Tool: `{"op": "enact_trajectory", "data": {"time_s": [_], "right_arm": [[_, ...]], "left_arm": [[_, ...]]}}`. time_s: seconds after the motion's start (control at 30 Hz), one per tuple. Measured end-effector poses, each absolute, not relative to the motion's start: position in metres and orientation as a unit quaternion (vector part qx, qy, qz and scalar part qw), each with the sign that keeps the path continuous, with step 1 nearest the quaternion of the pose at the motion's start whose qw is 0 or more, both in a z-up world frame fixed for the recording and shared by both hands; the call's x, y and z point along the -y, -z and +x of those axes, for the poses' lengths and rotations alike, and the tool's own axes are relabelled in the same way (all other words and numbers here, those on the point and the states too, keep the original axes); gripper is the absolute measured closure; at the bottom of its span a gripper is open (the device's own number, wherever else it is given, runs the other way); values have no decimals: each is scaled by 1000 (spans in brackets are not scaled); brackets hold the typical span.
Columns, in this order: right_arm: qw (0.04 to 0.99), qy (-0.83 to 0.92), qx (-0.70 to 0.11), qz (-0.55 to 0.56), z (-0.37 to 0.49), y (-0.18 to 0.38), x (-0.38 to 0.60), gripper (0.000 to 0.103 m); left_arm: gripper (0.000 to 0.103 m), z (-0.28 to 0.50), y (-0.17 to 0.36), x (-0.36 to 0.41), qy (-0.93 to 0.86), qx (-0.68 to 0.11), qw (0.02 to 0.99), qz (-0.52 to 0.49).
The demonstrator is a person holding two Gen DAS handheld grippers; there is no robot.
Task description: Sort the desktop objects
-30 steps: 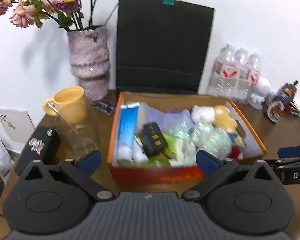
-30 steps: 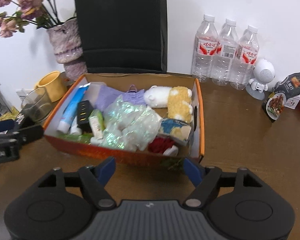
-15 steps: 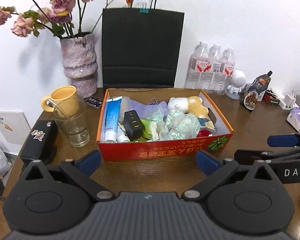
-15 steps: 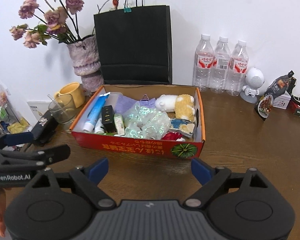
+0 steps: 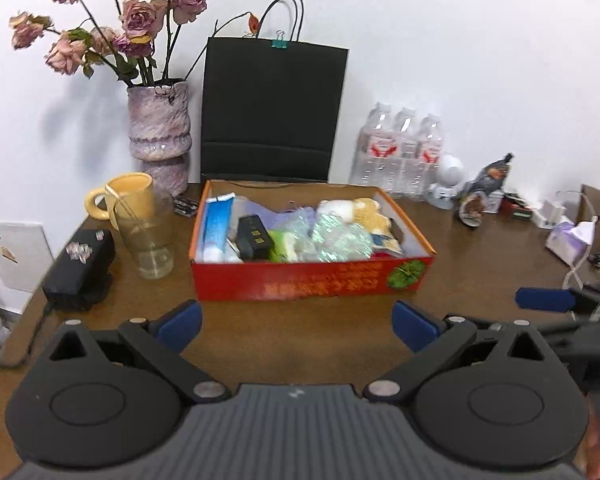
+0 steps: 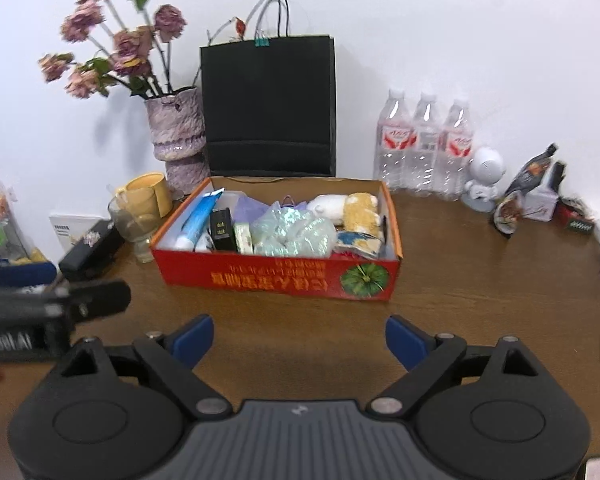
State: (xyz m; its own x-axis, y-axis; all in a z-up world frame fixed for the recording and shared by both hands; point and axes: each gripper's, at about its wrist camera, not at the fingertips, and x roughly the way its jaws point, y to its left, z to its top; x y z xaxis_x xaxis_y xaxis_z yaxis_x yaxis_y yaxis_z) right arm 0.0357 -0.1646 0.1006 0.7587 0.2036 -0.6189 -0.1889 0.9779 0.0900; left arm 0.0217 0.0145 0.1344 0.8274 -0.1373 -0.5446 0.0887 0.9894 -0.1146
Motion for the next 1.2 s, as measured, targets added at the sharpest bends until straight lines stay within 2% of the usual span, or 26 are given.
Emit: {"op": "enact_trajectory", "data": {"time_s": [0.1,0.33,0.43,0.57,0.7,0.87,1.2], "right_arm": [[942,-105,-317,13,5,-75,166,6],[942,-85,-325,0,-17,-16,167,6],[941,-76,-329,8,-15,-3,169,6],[940,-65,-334,19,-11,15,171,6],[939,-55,-339,25,-9,30,172,4],[938,-57,-341,-1,-10,32,163,0],[938,-57,-342,-9,-10,31,159,0]], "left_arm": [[0,-5,-104,-16,54,-278,957,-62],[0,-18,-29,-13,32,-317,946,-56],[0,-17,-12,-11,6,-315,949,-17],[0,-15,0,-8,5,-325,946,13],[0,-12,9,-11,3,-341,940,2],[0,-11,13,-9,5,-341,940,9],[0,-8,13,-7,6,-343,939,10]]}}
